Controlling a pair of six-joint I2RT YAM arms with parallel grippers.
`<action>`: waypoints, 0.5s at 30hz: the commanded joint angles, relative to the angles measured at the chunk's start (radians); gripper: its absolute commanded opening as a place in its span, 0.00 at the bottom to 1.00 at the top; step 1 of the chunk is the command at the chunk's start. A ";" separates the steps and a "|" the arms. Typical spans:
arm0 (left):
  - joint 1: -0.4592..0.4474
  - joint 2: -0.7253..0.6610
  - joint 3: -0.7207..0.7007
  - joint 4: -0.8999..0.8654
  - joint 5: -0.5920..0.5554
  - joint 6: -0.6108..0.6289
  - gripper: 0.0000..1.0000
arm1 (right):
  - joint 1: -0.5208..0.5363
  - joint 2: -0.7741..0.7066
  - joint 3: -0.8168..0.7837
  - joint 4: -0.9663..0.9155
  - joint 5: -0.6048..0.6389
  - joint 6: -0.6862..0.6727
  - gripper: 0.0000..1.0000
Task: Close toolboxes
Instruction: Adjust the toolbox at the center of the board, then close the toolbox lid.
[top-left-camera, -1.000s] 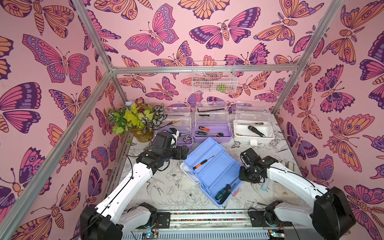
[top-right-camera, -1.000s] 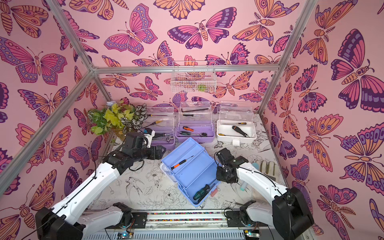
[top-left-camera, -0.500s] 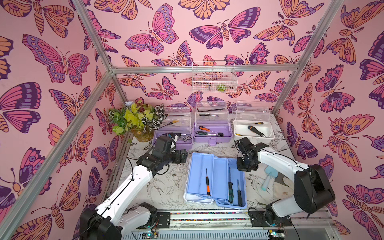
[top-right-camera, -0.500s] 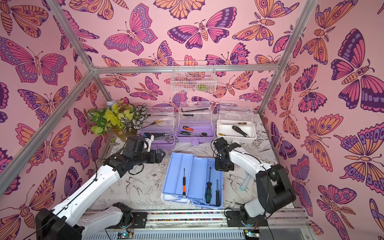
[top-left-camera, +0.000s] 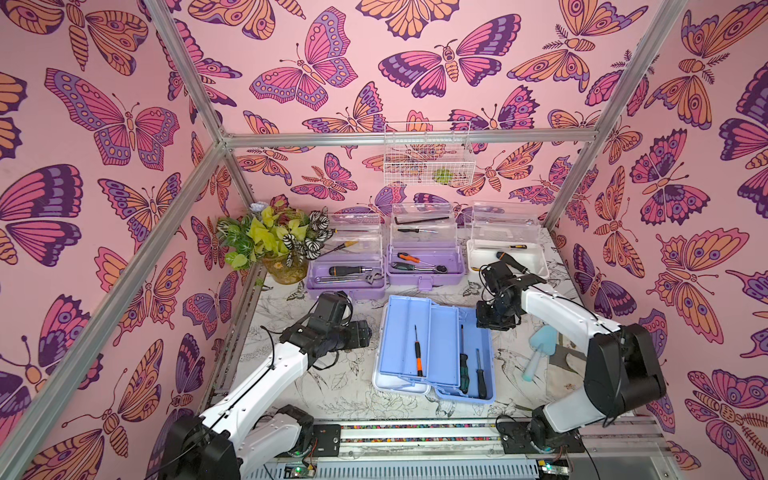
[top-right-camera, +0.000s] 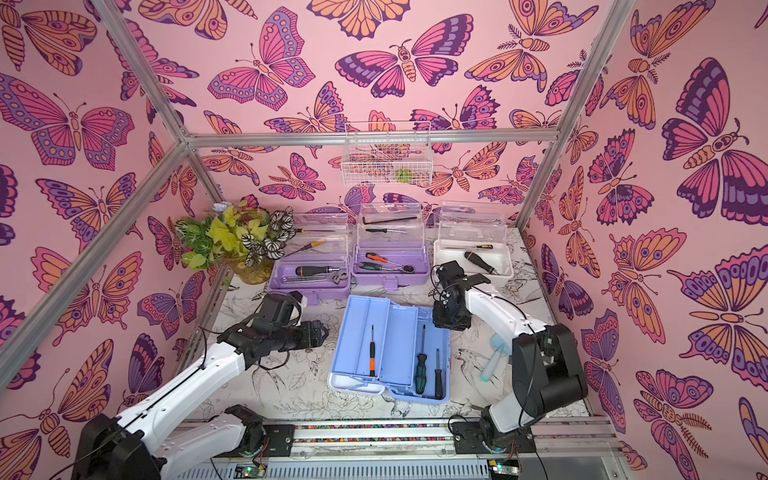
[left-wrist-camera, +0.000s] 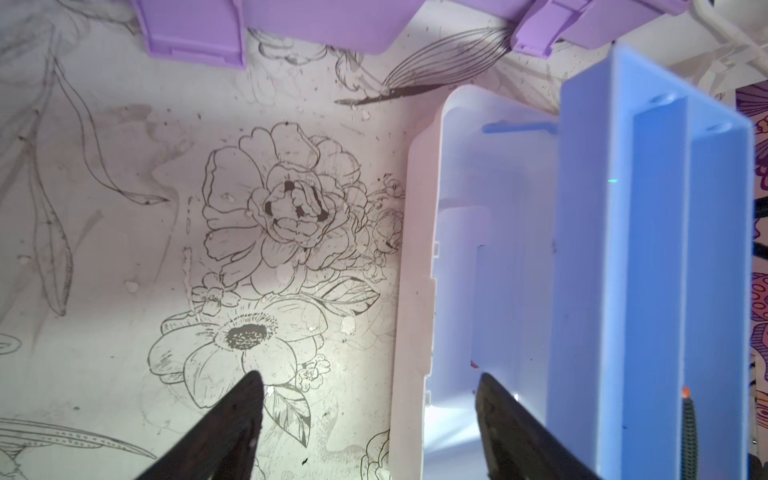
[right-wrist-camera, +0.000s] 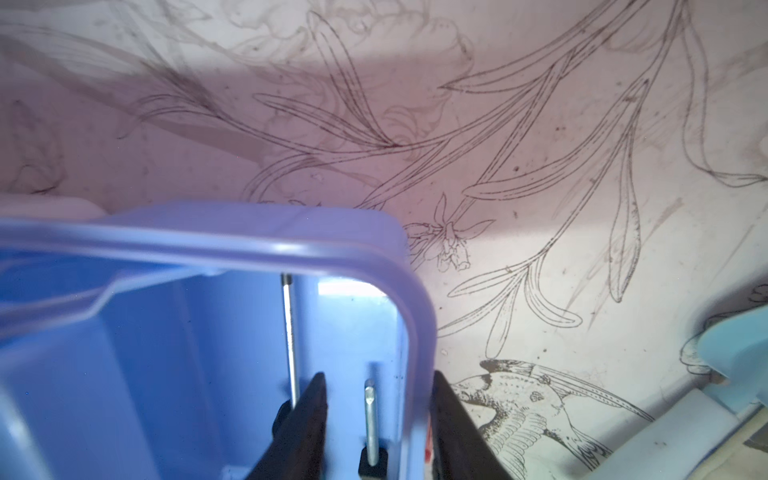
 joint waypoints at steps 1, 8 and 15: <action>-0.020 0.013 -0.038 0.032 0.037 -0.044 0.74 | -0.014 -0.077 -0.032 -0.038 -0.072 0.012 0.52; -0.062 0.067 -0.112 0.219 0.173 -0.097 0.60 | -0.033 -0.170 -0.098 -0.036 -0.147 0.012 0.56; -0.092 0.176 -0.097 0.263 0.183 -0.079 0.44 | -0.056 -0.225 -0.143 -0.033 -0.159 0.008 0.54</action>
